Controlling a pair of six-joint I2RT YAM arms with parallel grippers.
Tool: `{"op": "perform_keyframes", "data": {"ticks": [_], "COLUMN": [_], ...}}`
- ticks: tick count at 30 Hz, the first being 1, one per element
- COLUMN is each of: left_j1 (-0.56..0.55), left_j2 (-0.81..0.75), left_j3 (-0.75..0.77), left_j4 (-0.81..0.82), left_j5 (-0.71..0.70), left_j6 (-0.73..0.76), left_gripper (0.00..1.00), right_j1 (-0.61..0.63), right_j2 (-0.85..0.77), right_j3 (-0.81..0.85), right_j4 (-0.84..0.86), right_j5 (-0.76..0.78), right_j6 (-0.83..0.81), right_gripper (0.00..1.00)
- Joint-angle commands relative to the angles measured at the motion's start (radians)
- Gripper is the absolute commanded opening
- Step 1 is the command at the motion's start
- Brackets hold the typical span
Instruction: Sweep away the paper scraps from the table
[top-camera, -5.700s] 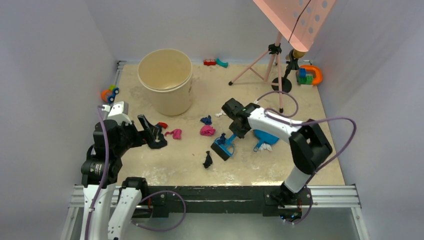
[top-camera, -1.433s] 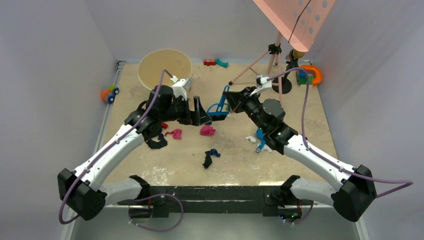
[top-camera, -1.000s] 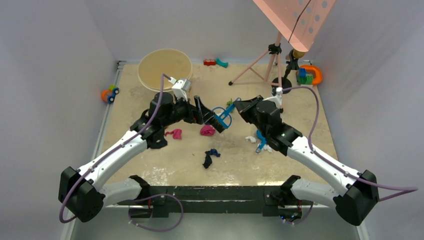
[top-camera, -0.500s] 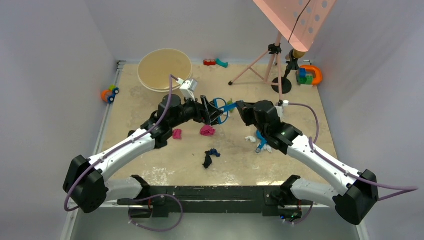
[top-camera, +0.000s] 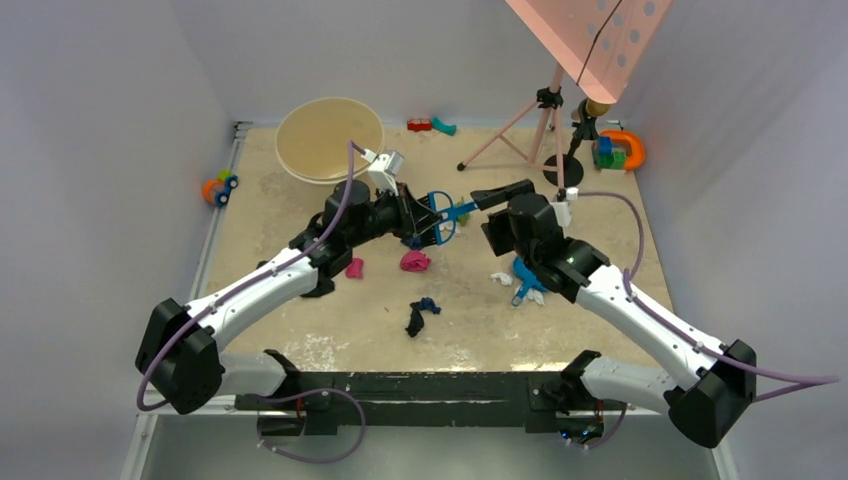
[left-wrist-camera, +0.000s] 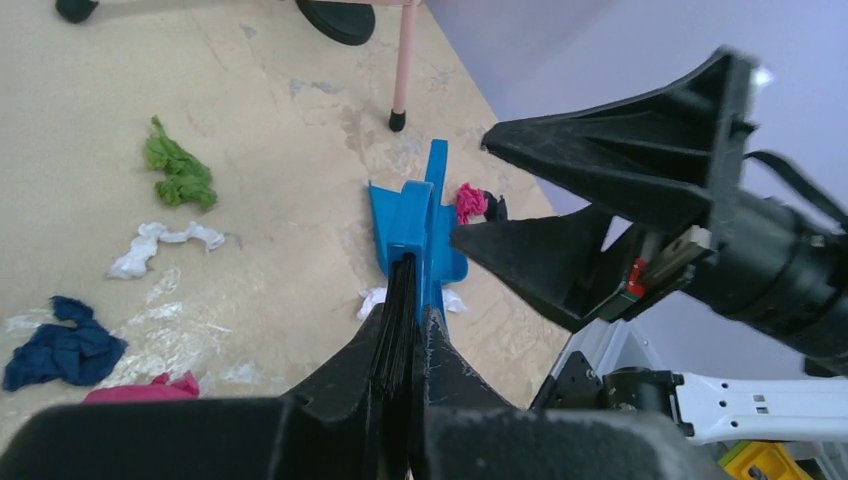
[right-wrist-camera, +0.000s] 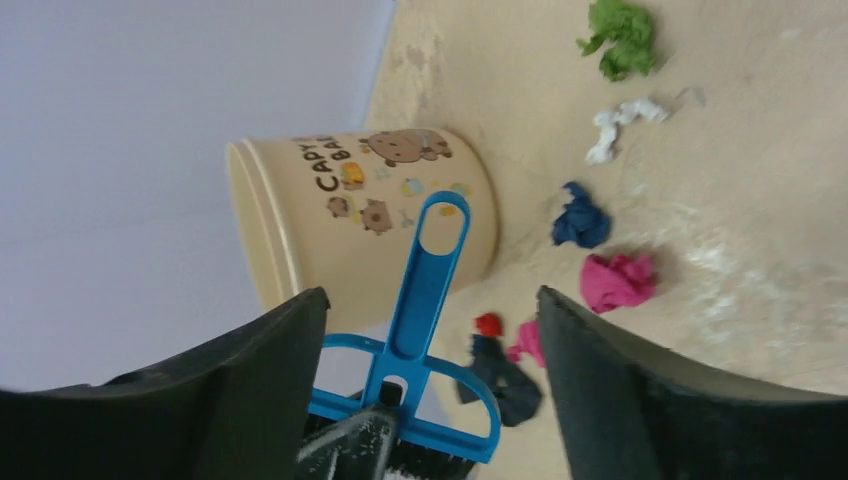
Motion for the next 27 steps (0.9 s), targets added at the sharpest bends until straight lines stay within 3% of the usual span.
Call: {"op": "perform_keyframes", "data": {"ticks": [1, 3, 6, 11, 17, 20, 24, 27], "left_j1": [0.024, 0.034, 0.042, 0.08, 0.173, 0.183, 0.184, 0.183], "left_j2": [-0.073, -0.128, -0.183, -0.286, -0.311, -0.323, -0.351, -0.349], "left_j3": [0.011, -0.004, -0.001, 0.007, 0.039, 0.029, 0.008, 0.003], "left_j4": [-0.051, -0.09, -0.176, -0.359, -0.459, -0.401, -0.318, -0.239], "left_j5": [-0.042, -0.022, 0.012, 0.093, 0.397, 0.532, 0.583, 0.634], "left_j6": [0.065, 0.08, 0.096, 0.101, 0.089, 0.056, 0.007, -0.043], "left_gripper": [0.0, 0.0, 0.0, 0.0, 0.0, 0.0, 0.0, 0.0], "right_j1": [0.0, -0.003, -0.013, -0.051, -0.164, -0.193, -0.195, -0.195], "right_j2": [0.022, 0.003, -0.102, -0.296, -0.378, -0.359, -0.284, -0.251], "right_j3": [0.19, 0.18, 0.046, -0.103, -0.125, -0.14, -0.141, -0.144], "right_j4": [-0.164, -0.095, 0.1, 0.206, 0.274, 0.357, 0.452, 0.51], "right_j5": [0.048, 0.016, -0.15, -0.349, -0.781, -0.903, -1.071, -1.095], "right_j6": [-0.412, -0.684, -1.002, -1.257, -1.298, -1.227, -1.162, -1.117], "right_gripper": [0.88, 0.87, 0.84, 0.85, 0.85, 0.86, 0.82, 0.8]}}
